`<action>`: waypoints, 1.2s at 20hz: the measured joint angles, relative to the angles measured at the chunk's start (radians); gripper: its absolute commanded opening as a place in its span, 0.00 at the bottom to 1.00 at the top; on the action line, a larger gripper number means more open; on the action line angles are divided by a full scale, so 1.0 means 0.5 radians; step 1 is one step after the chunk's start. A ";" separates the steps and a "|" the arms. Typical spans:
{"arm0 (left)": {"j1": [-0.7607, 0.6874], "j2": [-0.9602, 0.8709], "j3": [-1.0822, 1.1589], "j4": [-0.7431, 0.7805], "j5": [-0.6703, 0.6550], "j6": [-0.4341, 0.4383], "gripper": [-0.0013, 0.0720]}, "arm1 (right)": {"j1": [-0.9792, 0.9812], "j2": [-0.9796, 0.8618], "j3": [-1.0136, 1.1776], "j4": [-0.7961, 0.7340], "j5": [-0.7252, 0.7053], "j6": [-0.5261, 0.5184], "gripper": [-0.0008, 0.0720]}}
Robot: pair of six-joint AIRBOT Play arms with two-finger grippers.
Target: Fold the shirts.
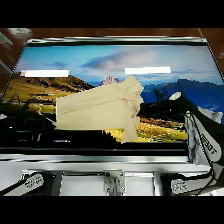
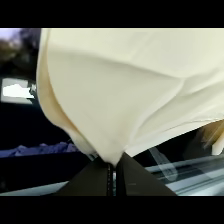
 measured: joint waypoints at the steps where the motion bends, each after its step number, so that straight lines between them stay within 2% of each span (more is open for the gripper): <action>1: 0.000 0.062 0.090 0.008 -0.002 0.014 0.06 | -0.018 0.069 0.067 -0.016 0.050 -0.045 0.10; 4: 0.000 0.339 0.504 0.002 0.033 0.041 0.06 | -0.099 0.397 0.372 -0.067 0.165 -0.204 0.10; 6: 0.000 0.567 0.870 -0.050 0.167 0.054 0.06 | -0.168 0.705 0.649 -0.093 0.166 -0.304 0.10; 10: -0.001 0.988 1.558 -0.109 0.596 0.067 0.06 | -0.232 1.312 1.125 -0.195 -0.184 -0.404 0.10; 14: -0.001 1.279 1.966 -0.090 0.774 0.054 0.06 | -0.249 1.775 1.378 -0.372 -0.429 -0.375 0.10; 16: -0.001 1.378 2.049 0.019 0.755 -0.030 0.06 | -0.253 1.936 1.425 -0.568 -0.426 -0.242 0.10; 18: -0.001 1.440 2.092 0.179 0.628 -0.121 0.06 | -0.254 2.052 1.452 -0.774 -0.332 -0.114 0.10; 21: -0.001 1.464 2.109 0.395 0.333 -0.196 0.06 | -0.255 2.121 1.466 -0.986 -0.028 -0.009 0.10; 24: -0.001 1.452 1.988 0.513 0.108 -0.227 0.06 | -0.255 2.065 1.472 -1.075 0.293 0.056 0.10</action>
